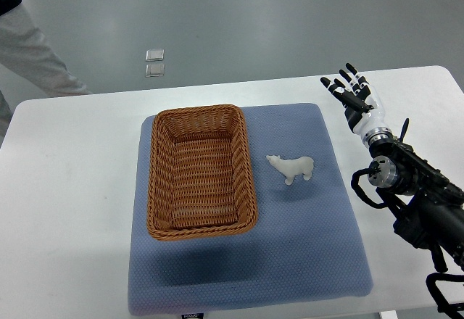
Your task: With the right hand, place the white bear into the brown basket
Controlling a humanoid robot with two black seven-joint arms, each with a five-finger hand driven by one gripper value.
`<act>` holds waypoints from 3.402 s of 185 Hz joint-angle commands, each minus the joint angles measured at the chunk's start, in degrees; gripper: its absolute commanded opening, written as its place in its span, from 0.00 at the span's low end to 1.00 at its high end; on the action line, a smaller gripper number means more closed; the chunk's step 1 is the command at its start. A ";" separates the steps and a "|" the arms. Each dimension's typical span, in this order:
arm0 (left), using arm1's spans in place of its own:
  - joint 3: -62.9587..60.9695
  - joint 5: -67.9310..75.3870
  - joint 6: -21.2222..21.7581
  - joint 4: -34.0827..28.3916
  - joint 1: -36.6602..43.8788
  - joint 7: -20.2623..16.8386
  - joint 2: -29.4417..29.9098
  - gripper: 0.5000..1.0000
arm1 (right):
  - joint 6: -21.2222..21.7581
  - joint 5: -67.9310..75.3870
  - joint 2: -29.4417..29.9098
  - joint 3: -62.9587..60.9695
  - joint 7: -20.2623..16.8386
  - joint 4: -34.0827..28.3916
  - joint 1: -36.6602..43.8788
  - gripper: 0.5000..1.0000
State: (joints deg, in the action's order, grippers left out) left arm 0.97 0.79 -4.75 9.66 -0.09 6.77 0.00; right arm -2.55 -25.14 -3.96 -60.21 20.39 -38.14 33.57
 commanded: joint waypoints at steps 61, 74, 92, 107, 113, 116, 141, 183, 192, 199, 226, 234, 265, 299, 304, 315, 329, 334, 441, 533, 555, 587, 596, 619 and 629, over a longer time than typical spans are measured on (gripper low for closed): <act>0.17 0.00 0.53 0.00 0.61 0.08 0.00 1.00 | 0.00 0.00 0.00 0.00 0.00 0.35 0.00 0.84; 0.17 -0.09 0.70 -0.08 0.26 0.00 0.00 1.00 | 0.00 0.00 0.00 0.00 0.00 0.35 0.00 0.84; 0.17 0.00 0.70 0.09 0.17 0.00 0.00 1.00 | 0.09 0.00 0.00 0.00 0.00 0.35 0.00 0.84; 0.35 0.00 0.70 0.09 0.09 0.00 0.00 1.00 | 0.09 0.00 0.00 0.00 0.00 0.35 0.09 0.84; 0.35 0.00 0.70 0.00 0.09 0.00 0.00 1.00 | 0.09 0.00 0.00 0.00 0.00 0.35 0.18 0.84; 0.35 0.00 0.70 0.00 0.17 0.00 0.00 1.00 | 0.09 0.00 0.00 0.00 0.00 0.35 0.18 0.84; 0.26 0.00 0.70 0.00 0.17 0.00 0.00 1.00 | 0.09 0.00 -0.09 0.00 0.00 0.26 0.35 0.84; 0.17 0.00 0.70 0.00 0.00 0.00 0.00 1.00 | 0.09 0.00 -0.44 0.18 0.00 0.35 0.35 0.84; 0.17 0.00 0.70 0.00 0.00 0.00 0.00 1.00 | 0.00 0.00 -0.44 0.09 0.00 0.35 0.35 0.84; 0.17 0.00 0.70 0.00 0.00 0.00 0.00 1.00 | 0.00 0.00 -0.53 0.09 0.00 0.35 0.44 0.84; 0.26 0.00 0.70 0.00 0.00 0.00 0.00 1.00 | -0.09 0.00 -0.97 0.09 0.00 0.35 1.32 0.84; 0.17 0.00 0.70 0.00 0.00 0.00 0.00 1.00 | 0.00 0.00 -1.14 0.00 0.00 -0.26 1.32 0.84; 0.17 0.00 0.70 0.00 -0.09 0.00 0.00 1.00 | -0.26 0.00 -1.76 0.00 -0.09 -0.62 1.58 0.84; 0.17 0.00 0.70 0.00 -0.09 0.00 0.00 1.00 | -0.35 0.09 -2.28 0.00 -0.18 -0.88 1.67 0.84; 0.17 0.00 0.70 0.00 0.00 0.00 0.00 1.00 | -0.35 0.09 -2.28 0.00 -0.26 -0.88 1.67 0.84; 0.17 0.00 0.70 0.00 0.00 0.00 0.00 1.00 | -0.26 0.00 -2.46 0.00 -0.44 -1.15 1.58 0.84; 0.17 0.00 0.70 0.00 -0.09 0.00 0.00 1.00 | -0.35 0.00 -3.07 0.09 -0.53 -2.02 1.58 0.84; 0.17 0.00 0.70 0.00 -0.09 0.00 0.00 1.00 | -0.35 0.00 -3.51 0.18 -0.53 -2.38 1.58 0.84; 0.17 0.00 0.70 0.00 0.00 0.00 0.00 1.00 | -0.88 -8.08 -8.44 8.61 -3.78 -4.40 6.94 0.84; 0.26 0.00 0.70 0.00 0.00 0.00 0.00 1.00 | 8.00 -28.65 -22.24 33.75 -3.87 -13.80 18.46 0.84; 0.26 0.00 0.70 0.00 0.00 0.00 0.00 1.00 | 12.39 -32.25 -26.71 39.64 -3.87 -17.49 22.94 0.84; 0.26 0.00 0.70 0.00 0.00 0.00 0.00 1.00 | 20.92 -39.11 -31.46 43.51 -3.78 -23.91 26.81 0.84; 0.26 0.00 0.70 0.00 0.00 0.00 0.00 1.00 | 24.34 -40.78 -32.60 43.60 -3.78 -26.01 27.60 0.84; 0.26 0.00 0.70 0.00 0.00 0.00 0.00 1.00 | 29.44 -45.53 -33.84 43.68 -3.78 -29.80 29.36 0.84; 0.26 0.00 0.70 0.00 0.00 0.00 0.00 1.00 | 30.50 -48.51 -33.84 43.77 -3.87 -31.03 29.71 0.84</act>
State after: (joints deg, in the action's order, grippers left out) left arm 1.23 0.78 -4.04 9.67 -0.10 6.77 0.00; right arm 25.06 -68.85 -37.38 -16.58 16.60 -66.51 62.28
